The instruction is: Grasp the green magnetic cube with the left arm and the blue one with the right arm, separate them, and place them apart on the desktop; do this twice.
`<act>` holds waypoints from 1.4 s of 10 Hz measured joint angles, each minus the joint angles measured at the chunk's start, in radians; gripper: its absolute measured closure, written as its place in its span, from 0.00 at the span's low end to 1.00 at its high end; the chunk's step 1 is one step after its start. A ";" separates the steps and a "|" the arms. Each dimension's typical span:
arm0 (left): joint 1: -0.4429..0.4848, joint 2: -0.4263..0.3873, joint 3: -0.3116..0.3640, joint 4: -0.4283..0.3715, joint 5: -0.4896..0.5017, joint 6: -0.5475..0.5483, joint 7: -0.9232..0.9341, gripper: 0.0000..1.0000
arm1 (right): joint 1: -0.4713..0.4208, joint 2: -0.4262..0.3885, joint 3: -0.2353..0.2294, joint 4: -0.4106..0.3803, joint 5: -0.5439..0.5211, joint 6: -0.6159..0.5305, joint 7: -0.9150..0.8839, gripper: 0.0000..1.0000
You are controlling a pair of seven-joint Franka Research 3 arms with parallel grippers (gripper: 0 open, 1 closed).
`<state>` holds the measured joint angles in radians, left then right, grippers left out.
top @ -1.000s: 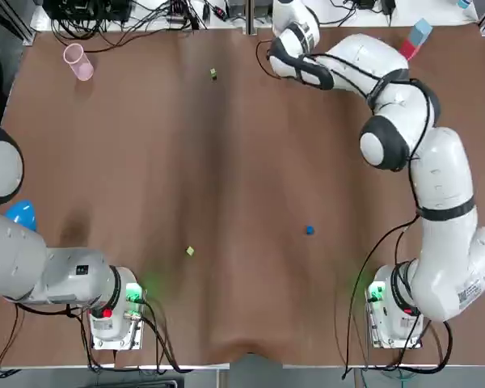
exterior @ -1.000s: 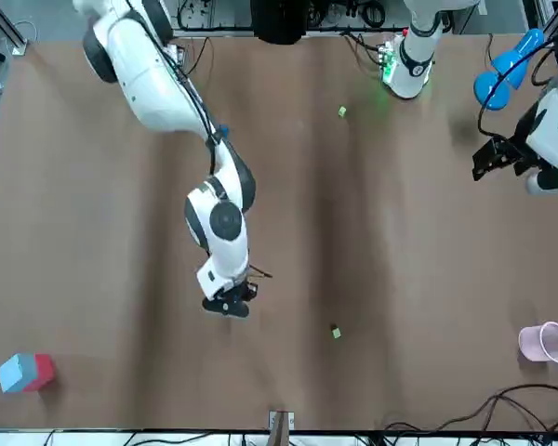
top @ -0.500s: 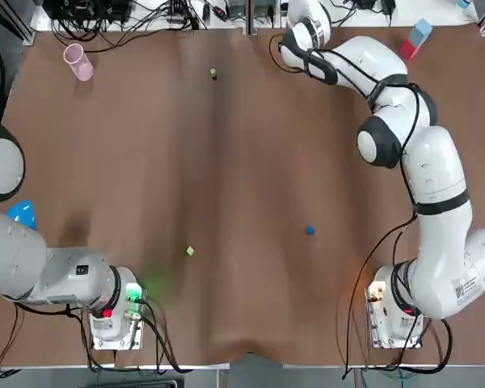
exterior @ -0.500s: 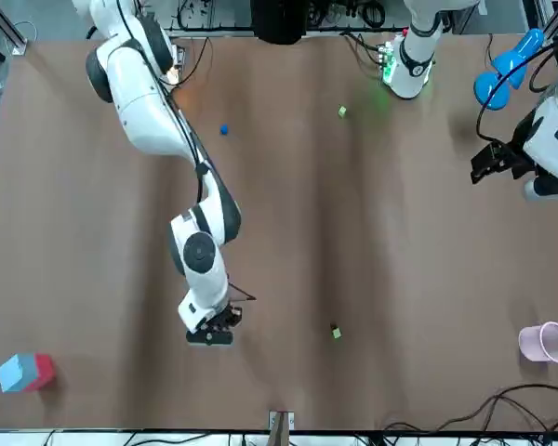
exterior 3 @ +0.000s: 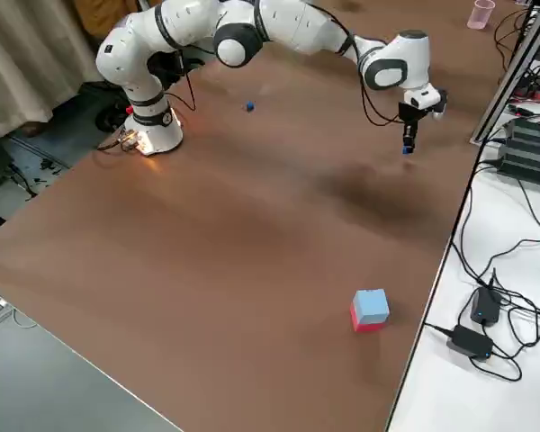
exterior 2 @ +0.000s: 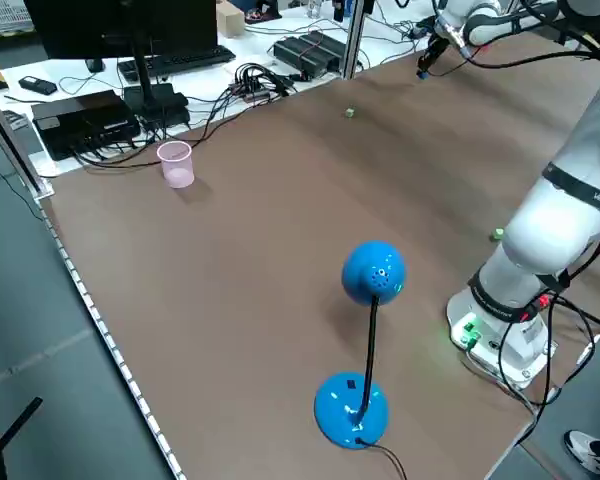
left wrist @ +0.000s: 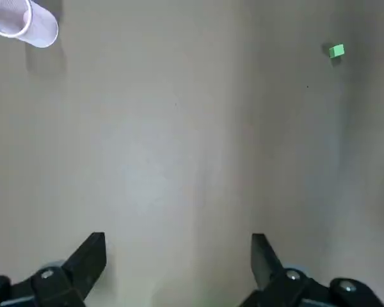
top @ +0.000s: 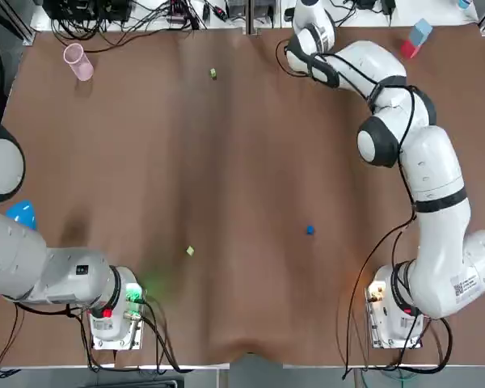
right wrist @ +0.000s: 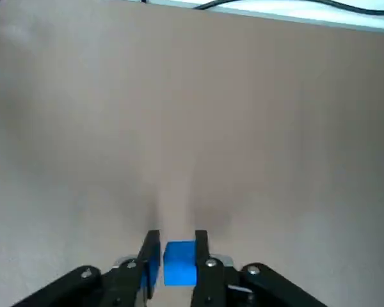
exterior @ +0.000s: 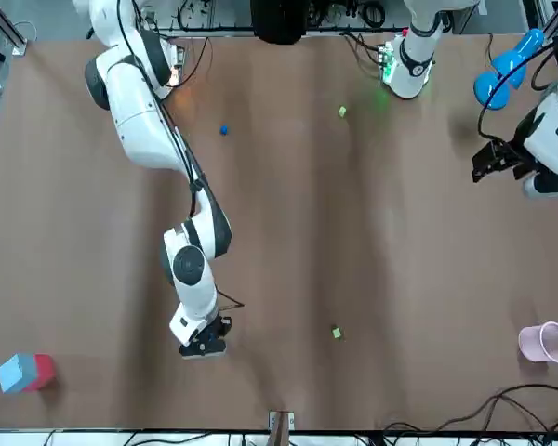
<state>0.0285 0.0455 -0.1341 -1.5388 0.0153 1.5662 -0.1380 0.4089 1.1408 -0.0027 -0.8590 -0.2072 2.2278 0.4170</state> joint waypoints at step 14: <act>0.009 0.000 0.004 0.001 0.000 0.000 0.000 0.00 | -0.239 -1.039 0.101 -0.565 0.118 -0.630 -0.157 0.01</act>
<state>0.0372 0.0458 -0.1305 -1.5376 0.0152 1.5663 -0.1380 0.1695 0.1018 0.0984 -1.4236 -0.0889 1.5974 0.2603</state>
